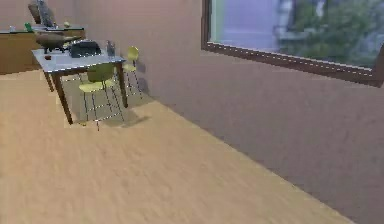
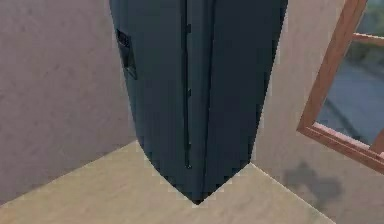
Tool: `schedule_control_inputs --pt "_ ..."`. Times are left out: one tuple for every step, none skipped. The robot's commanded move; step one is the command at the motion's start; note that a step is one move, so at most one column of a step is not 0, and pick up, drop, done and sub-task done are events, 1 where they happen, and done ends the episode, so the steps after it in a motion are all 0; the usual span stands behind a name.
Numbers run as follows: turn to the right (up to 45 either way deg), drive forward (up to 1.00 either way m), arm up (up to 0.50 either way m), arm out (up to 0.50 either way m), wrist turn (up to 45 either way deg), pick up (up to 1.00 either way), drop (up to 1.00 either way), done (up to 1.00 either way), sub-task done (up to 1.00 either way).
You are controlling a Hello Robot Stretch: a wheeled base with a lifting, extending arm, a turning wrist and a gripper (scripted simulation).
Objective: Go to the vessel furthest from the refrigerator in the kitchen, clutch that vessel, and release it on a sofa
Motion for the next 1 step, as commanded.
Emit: schedule_control_inputs --pt "-42.0 0.0 0.0 0.0 0.0 0.0 0.0 0.0 0.0"
